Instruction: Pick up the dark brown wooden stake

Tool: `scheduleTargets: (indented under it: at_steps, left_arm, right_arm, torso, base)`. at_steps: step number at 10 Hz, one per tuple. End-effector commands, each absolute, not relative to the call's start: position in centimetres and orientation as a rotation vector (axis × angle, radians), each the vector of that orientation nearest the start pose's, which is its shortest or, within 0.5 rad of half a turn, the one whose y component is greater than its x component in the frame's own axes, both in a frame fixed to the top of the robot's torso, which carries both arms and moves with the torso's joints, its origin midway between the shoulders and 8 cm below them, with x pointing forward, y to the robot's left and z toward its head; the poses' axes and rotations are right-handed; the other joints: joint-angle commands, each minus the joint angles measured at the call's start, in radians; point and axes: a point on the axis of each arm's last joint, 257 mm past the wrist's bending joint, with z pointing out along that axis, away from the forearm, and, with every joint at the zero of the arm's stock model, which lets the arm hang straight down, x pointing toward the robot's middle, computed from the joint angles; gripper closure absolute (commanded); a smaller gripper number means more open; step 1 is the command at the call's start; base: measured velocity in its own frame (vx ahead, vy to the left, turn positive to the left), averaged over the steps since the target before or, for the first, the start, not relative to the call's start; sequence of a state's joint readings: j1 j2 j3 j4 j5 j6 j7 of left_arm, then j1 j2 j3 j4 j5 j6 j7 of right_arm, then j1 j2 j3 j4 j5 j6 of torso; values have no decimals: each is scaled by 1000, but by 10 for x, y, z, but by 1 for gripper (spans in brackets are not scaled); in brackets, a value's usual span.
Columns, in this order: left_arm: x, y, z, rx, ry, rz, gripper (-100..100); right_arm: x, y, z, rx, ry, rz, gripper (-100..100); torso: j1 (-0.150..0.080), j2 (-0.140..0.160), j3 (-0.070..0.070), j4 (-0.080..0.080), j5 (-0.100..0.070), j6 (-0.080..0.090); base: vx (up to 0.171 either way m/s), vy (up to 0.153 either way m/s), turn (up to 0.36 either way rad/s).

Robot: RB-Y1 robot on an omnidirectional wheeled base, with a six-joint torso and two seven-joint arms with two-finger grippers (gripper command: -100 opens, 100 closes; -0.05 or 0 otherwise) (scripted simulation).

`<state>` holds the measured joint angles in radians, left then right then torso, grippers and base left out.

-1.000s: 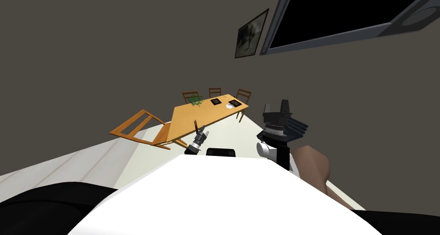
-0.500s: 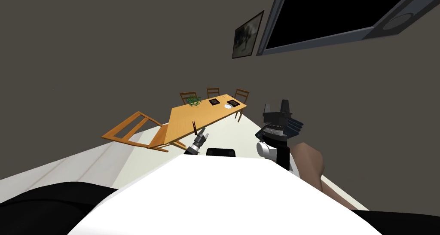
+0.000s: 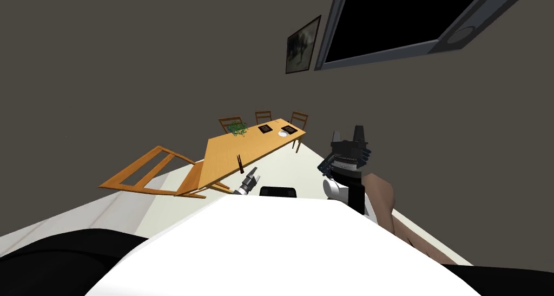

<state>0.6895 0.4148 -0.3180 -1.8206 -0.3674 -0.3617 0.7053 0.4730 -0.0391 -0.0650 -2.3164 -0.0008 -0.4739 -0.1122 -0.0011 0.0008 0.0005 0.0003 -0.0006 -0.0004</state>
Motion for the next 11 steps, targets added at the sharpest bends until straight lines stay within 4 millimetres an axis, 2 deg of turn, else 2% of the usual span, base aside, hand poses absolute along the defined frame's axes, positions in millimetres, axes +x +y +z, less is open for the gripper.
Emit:
scheduleTargets:
  at_steps: [1,7,11]
  left_arm:
    - [268,192,-362,-1374,1638,-1430,-100]
    - [187,246,-441,-1591,1843,-1206,-100]
    - [124,288,-480,-1715,1973,-1022,-100]
  right_arm:
    - [339,-292,46,635,587,1361,0]
    - [339,-292,46,635,587,1361,0]
    - [339,-292,46,635,587,1361,0]
  torso:
    - [0,0,0,0,0,0]
    - [1,-1,0,0,0,0]
    - [3,-3,-2,0,1,0]
  base:
    - [13,-34,-186]
    - [25,-30,-197]
    - [58,0,-231]
